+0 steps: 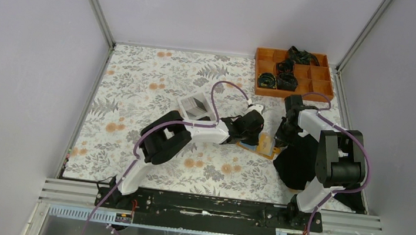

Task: Put the credit cards into the card holder
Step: Insert the credit card into the card holder.

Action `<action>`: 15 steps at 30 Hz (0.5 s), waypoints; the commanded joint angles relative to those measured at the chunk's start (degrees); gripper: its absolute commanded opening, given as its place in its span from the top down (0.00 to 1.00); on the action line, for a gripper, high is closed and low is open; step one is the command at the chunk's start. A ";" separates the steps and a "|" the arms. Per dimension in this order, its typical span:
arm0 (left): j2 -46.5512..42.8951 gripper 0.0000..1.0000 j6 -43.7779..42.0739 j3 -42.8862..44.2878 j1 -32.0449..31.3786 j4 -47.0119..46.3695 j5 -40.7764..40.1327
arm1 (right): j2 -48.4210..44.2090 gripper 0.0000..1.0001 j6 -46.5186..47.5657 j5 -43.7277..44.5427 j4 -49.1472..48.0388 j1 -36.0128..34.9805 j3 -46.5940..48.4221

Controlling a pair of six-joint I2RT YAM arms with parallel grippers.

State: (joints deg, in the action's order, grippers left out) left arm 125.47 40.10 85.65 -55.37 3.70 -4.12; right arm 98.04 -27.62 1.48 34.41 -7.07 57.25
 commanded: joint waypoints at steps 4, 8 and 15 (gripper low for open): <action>1.35 0.96 -1.16 1.92 -0.44 -0.19 -0.14 | 4.08 0.99 -0.47 -0.55 -4.74 -0.49 -1.31; 1.66 0.96 -1.16 2.39 -0.44 -0.52 0.38 | 4.17 0.99 -0.53 -0.55 -4.71 -0.47 -1.16; 2.06 0.95 -1.07 3.36 -0.53 -0.83 0.71 | 4.68 0.99 -0.40 -0.42 -4.49 -0.48 -0.64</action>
State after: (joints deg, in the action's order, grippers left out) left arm 126.28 40.07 86.89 -55.46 3.79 -3.79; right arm 98.50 -27.44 1.45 34.87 -7.07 57.78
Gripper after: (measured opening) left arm 0.050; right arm 0.022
